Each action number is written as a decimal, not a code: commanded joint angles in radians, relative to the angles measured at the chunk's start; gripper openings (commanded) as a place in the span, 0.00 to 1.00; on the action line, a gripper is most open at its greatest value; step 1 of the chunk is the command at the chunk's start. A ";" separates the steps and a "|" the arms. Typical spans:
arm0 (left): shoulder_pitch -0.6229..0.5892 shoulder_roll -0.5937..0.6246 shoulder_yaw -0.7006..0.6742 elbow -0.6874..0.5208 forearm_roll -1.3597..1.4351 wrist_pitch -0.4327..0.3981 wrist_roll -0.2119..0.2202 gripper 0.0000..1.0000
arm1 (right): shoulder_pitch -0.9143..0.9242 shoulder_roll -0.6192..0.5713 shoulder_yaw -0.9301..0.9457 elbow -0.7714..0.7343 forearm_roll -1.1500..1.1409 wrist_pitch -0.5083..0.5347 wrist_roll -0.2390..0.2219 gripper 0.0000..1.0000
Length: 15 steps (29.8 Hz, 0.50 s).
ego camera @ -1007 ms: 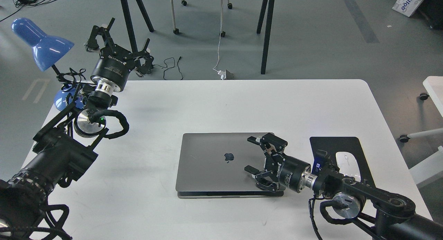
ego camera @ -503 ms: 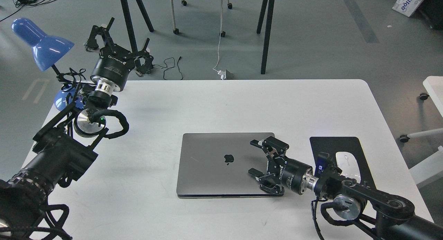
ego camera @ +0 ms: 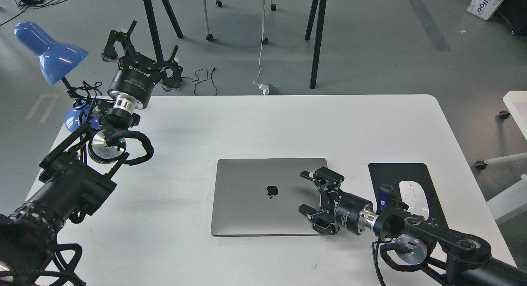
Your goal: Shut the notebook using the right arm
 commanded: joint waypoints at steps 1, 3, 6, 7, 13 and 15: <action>0.000 0.000 0.000 0.000 0.000 0.001 0.000 1.00 | 0.001 0.000 -0.001 0.000 0.001 -0.001 -0.002 1.00; 0.000 0.000 0.000 0.000 0.000 0.001 0.000 1.00 | 0.002 0.000 0.001 0.002 0.002 -0.001 -0.002 1.00; 0.000 0.000 0.000 -0.001 0.000 0.000 0.000 1.00 | 0.001 -0.006 0.022 0.012 0.005 0.002 0.006 1.00; 0.001 0.000 0.000 -0.001 0.000 0.000 0.000 1.00 | 0.002 -0.009 0.034 0.015 0.007 0.004 0.010 1.00; 0.001 0.000 0.000 -0.001 0.000 0.001 0.000 1.00 | -0.001 -0.011 0.262 0.057 0.010 0.013 0.011 1.00; 0.001 0.000 0.000 -0.001 0.000 0.001 0.000 1.00 | 0.002 -0.006 0.374 0.058 0.015 0.015 0.011 1.00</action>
